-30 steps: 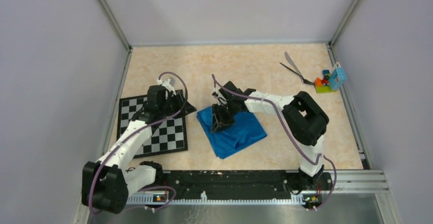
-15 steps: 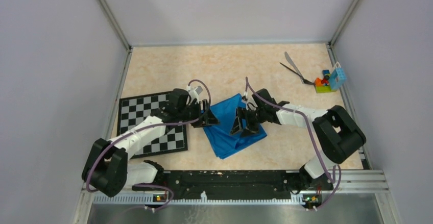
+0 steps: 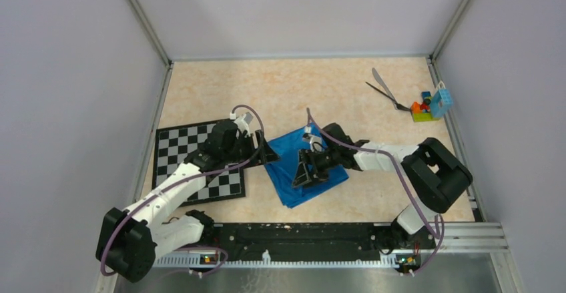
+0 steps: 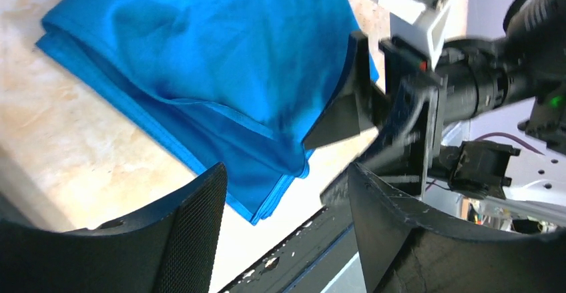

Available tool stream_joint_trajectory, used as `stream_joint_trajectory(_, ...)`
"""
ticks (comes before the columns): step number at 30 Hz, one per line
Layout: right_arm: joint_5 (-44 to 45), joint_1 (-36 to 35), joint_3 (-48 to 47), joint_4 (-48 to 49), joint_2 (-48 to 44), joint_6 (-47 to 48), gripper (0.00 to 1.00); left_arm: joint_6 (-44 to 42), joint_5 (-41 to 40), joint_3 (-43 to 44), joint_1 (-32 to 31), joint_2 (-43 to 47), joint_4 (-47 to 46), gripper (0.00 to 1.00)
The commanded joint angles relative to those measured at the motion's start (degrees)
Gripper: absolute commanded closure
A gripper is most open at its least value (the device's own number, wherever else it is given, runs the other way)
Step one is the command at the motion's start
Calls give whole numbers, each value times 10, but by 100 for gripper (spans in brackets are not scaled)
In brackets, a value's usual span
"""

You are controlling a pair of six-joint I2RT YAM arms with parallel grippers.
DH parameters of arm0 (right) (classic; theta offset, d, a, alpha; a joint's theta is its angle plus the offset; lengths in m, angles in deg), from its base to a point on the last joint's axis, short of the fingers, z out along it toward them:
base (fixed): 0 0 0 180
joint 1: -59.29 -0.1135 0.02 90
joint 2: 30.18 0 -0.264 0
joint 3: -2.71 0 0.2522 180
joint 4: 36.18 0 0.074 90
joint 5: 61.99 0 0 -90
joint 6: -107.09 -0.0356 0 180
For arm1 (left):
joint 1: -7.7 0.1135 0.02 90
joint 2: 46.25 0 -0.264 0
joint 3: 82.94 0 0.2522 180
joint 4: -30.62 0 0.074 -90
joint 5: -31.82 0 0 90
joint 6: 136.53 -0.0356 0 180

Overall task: Fold the napkin into a case and place the utensils inside
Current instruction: Smooth out the square-folded napkin at the center of the board, then rotate the flattened napkin from the center of the board.

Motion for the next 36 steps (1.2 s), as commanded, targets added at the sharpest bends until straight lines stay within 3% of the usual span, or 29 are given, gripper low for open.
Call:
stream_joint_trajectory(1,-19,-82,-54,51,22,-10,33,-20,-78,37,1,35,65,28)
stream_joint_trajectory(6,-51,-113,-38,63,-8,-34,33,-32,-123,40,1,67,88,25)
stream_joint_trajectory(10,-30,-29,-9,39,-109,-27,24,-30,-99,34,2,47,64,25)
stream_joint_trajectory(12,-31,-2,3,45,-116,-28,22,-27,-75,35,1,25,45,25)
stream_joint_trajectory(16,27,39,-1,-39,-107,2,35,-22,3,43,1,-41,-27,24)
stream_joint_trajectory(19,108,80,14,-82,-113,-2,75,-29,27,81,-5,-120,-30,28)
stream_joint_trajectory(20,143,85,14,-103,-112,1,81,-31,24,91,-7,-141,-29,29)
stream_joint_trajectory(26,238,108,53,-101,-70,7,94,-17,23,100,-19,-169,-61,30)
stream_joint_trajectory(30,297,159,66,-98,-34,20,96,-24,22,106,-19,-156,-47,29)
stream_joint_trajectory(36,435,202,-51,-133,59,90,97,-35,5,110,-17,-124,-21,27)
